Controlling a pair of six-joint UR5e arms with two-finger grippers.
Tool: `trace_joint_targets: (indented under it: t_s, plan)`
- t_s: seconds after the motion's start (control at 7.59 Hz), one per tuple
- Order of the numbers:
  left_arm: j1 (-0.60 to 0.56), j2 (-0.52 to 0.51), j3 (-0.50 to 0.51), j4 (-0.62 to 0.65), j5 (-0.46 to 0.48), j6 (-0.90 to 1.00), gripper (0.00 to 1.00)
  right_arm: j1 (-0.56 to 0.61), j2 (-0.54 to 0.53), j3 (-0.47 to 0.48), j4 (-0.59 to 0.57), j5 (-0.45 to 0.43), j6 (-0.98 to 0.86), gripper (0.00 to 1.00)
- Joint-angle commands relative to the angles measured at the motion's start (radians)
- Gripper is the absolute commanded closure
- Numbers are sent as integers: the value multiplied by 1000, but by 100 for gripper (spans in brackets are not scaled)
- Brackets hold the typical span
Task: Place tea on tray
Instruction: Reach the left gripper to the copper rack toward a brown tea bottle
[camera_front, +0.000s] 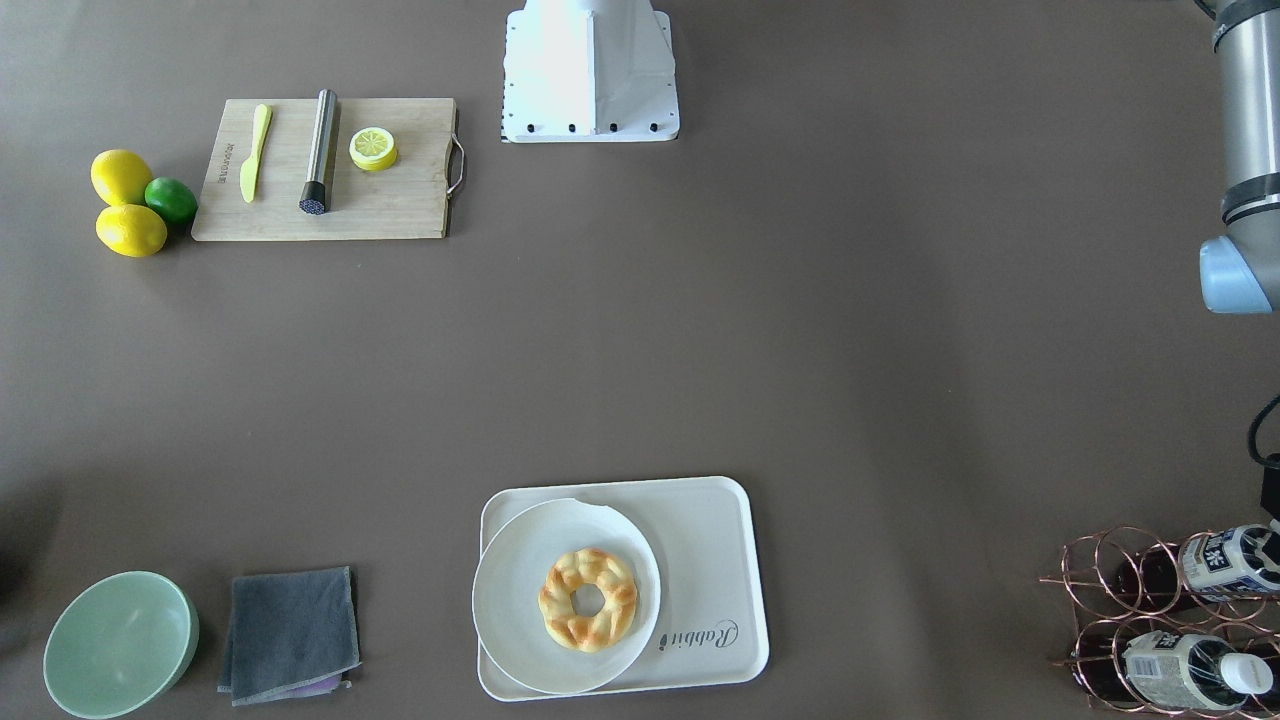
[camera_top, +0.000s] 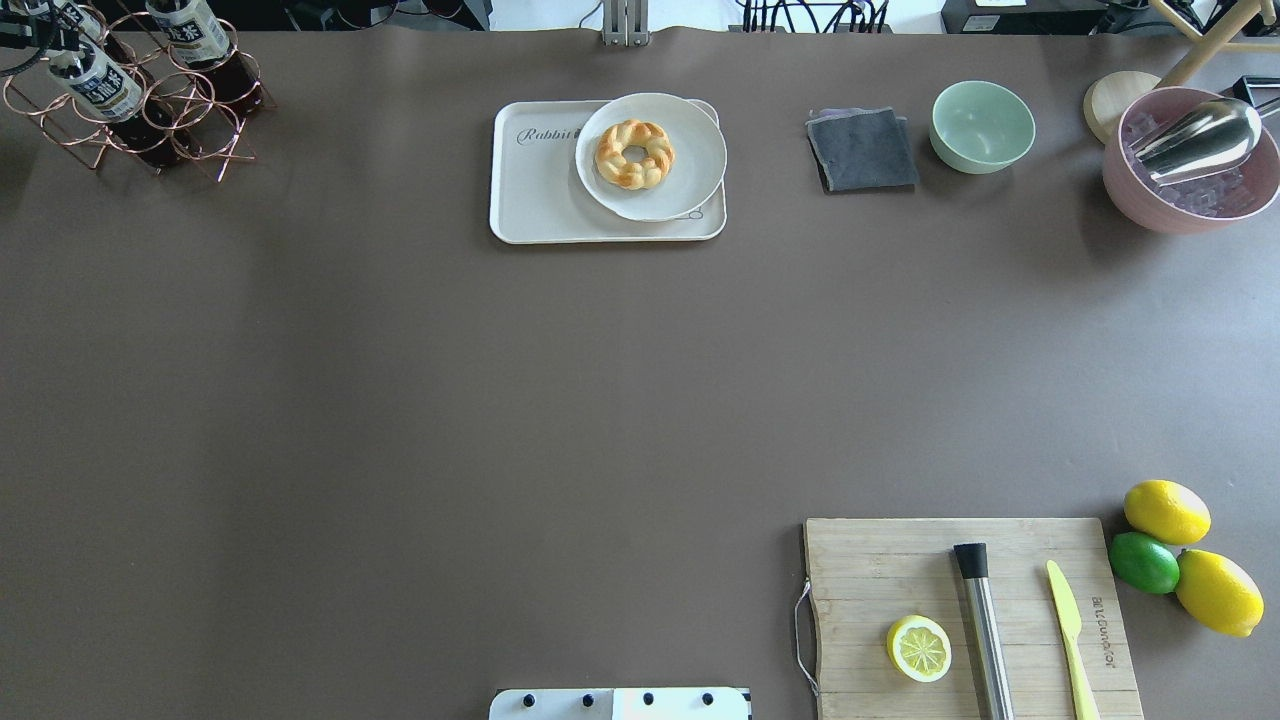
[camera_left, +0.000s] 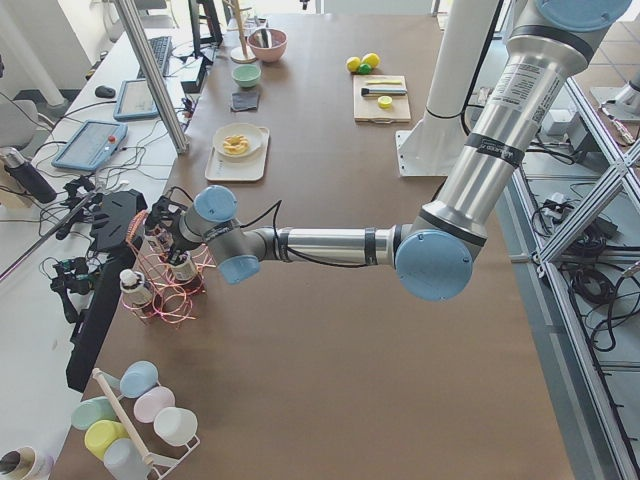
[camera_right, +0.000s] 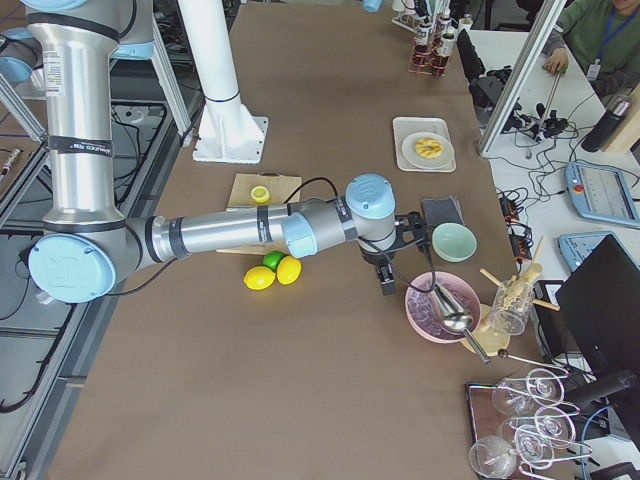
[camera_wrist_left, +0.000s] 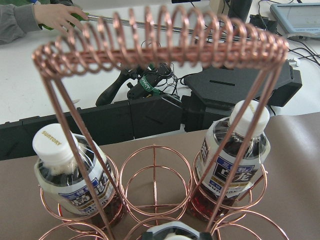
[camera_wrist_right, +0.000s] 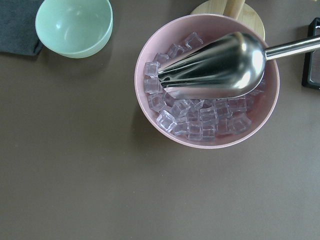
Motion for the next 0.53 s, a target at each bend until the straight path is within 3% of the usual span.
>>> trace_joint_targets:
  t_s: [0.0, 0.4]
  plan:
    - [-16, 3, -36, 3, -1, -6, 100, 0, 0, 1, 0, 3, 1, 0]
    - [-71, 2, -103, 55, -8, -6, 100, 0, -2, 1, 0, 4, 1, 0]
